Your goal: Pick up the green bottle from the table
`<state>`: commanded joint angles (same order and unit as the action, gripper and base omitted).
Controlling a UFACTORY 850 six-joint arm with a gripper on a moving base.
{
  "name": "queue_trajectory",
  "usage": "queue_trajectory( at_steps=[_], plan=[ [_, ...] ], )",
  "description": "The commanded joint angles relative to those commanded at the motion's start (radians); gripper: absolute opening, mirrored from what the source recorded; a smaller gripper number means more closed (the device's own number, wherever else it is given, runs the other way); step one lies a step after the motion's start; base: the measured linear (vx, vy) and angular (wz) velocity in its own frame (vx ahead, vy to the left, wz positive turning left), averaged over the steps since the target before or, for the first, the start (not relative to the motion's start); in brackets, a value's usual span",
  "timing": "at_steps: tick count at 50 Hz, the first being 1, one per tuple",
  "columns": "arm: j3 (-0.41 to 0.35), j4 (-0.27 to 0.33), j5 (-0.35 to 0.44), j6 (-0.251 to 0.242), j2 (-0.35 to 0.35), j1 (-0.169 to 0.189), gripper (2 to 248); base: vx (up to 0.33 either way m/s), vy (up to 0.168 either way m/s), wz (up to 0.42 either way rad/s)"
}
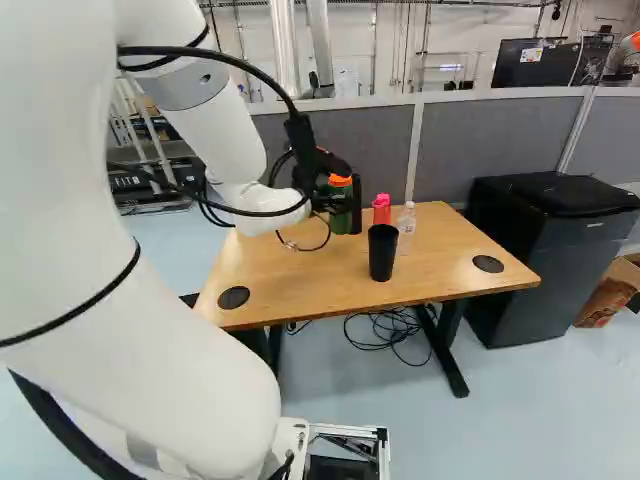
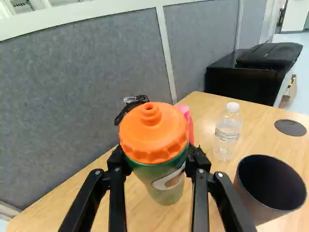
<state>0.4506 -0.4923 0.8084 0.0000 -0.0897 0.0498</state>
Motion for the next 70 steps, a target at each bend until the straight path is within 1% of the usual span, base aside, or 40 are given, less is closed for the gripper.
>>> queue_trajectory(
  at_steps=[18, 35, 53, 70],
  plan=[
    [-0.012, 0.014, 0.002, 0.0, -0.007, -0.002, 19, 0.0, 0.0, 0.0],
    [-0.047, 0.061, 0.008, 0.0, -0.025, -0.007, 19, 0.0, 0.0, 0.0],
    [-0.109, 0.145, 0.019, 0.0, -0.057, -0.015, 19, 0.0, 0.0, 0.0],
    [-0.192, 0.259, 0.034, 0.0, -0.101, -0.027, 19, 0.0, 0.0, 0.0]
  ],
)
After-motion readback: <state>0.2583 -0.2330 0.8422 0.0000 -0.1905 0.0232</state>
